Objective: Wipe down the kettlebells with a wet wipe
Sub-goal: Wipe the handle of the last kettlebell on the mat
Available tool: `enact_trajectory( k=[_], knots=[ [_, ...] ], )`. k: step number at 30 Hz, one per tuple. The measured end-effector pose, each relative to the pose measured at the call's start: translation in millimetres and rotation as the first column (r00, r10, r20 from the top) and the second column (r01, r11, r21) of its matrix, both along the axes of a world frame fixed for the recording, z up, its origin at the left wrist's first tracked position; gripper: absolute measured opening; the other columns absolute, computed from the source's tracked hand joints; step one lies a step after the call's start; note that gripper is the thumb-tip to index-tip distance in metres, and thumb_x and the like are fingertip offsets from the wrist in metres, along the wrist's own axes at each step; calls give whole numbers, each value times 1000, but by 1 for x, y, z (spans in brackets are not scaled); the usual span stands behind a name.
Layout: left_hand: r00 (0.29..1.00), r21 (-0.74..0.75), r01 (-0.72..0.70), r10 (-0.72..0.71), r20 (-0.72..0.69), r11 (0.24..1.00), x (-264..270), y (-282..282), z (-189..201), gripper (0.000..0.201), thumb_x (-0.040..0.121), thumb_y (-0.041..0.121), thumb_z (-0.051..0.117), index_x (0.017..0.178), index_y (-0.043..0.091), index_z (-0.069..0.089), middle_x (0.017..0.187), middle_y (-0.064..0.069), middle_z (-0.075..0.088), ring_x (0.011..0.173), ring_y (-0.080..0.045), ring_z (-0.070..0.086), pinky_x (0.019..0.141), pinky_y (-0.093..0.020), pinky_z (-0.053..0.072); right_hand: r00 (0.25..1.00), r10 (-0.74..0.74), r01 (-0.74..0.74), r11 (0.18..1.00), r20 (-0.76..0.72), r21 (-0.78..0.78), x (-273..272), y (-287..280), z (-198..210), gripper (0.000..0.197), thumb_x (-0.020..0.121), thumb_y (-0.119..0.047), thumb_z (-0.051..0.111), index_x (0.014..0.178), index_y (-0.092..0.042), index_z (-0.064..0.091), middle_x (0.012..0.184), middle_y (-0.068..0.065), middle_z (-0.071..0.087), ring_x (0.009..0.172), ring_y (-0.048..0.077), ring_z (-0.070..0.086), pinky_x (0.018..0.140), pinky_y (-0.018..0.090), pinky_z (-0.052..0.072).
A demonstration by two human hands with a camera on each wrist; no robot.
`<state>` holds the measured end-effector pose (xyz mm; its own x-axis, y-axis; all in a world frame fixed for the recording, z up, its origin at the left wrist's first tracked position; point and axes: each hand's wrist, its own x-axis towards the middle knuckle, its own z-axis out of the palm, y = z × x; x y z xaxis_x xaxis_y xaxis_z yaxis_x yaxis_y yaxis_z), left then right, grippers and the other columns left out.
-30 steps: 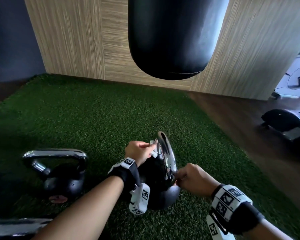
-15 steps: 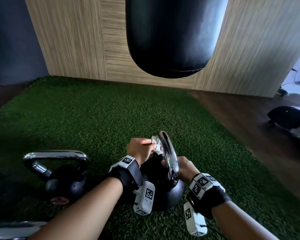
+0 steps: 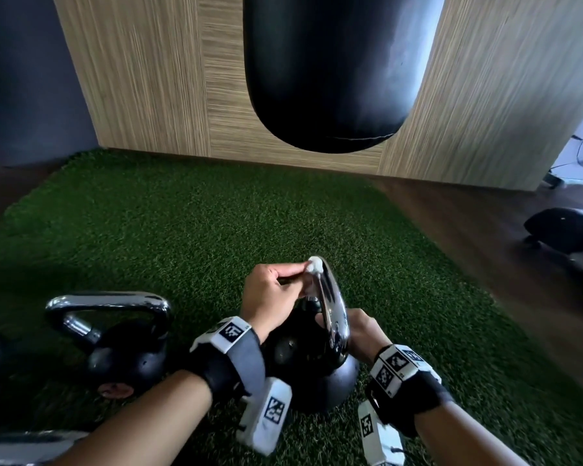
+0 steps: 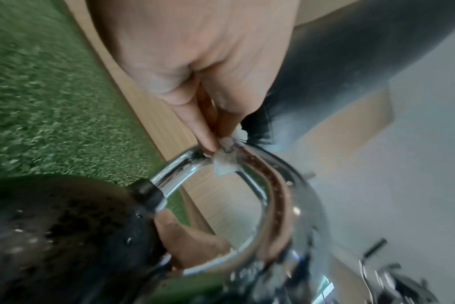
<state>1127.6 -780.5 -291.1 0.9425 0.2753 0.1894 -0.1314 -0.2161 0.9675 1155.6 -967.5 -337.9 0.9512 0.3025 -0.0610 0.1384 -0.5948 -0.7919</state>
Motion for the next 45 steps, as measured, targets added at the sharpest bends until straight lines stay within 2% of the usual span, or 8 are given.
enact_trajectory(
  k=[6,10,13,18,22,25,33,45],
  knots=[
    [998,133,59,-53,-46,989,-12,6,26,23,83,25,83,106,23,81,105,12,78,100,3,70,92,-15,53,1000,3,-3,1000,5,-1,0,-1,0,29,84,-33,74,62,-51,69,57,-24,67,49,-15,54,50,5,42],
    [991,45,62,-56,-122,997,-23,2,24,18,79,28,86,96,27,82,94,12,79,88,0,73,80,-13,55,1000,3,-3,1000,1,-27,-1,-1,1,37,85,-29,71,58,-54,66,52,-29,63,46,-17,53,46,4,39],
    [945,-206,231,-269,-184,951,-37,2,20,16,78,12,86,94,14,81,90,-4,80,80,-14,78,66,-16,57,1000,18,-18,999,3,-30,-1,-1,1,37,83,-29,69,59,-56,65,53,-32,61,47,-18,53,46,3,39],
    [904,-200,350,-386,-184,915,-41,6,26,25,72,7,90,95,6,78,91,-11,80,85,-25,78,75,-29,63,1000,18,-18,999,9,-40,-1,-1,2,33,81,-33,70,59,-56,63,54,-33,61,48,-19,53,48,3,39],
    [877,-65,390,-392,-276,919,-52,8,5,34,57,34,96,86,23,81,91,-1,80,90,-21,77,90,-41,60,1000,11,-9,997,25,-74,-1,1,0,36,82,-35,73,60,-62,62,54,-32,62,51,-20,55,49,2,39],
    [837,45,467,-425,-346,883,-66,3,-14,19,69,20,93,85,20,81,89,-1,80,93,-26,76,95,-48,58,1000,-21,23,995,23,-92,1,3,-3,26,82,-38,73,60,-48,64,56,-20,63,52,-13,57,47,4,39],
    [936,213,343,-313,-163,915,-82,-2,-22,17,73,28,91,86,24,82,82,16,78,77,-2,75,70,-17,57,1000,-1,6,987,31,-159,3,1,-5,24,87,-37,70,68,-31,56,68,-17,60,64,-8,53,48,3,39],
    [982,229,191,-188,-37,954,-83,-9,-30,24,75,44,86,91,26,83,87,20,78,81,4,73,71,-17,56,1000,-5,9,989,27,-148,0,1,-3,22,87,-38,70,70,-31,58,71,-13,64,67,-4,56,50,10,39]
  ],
)
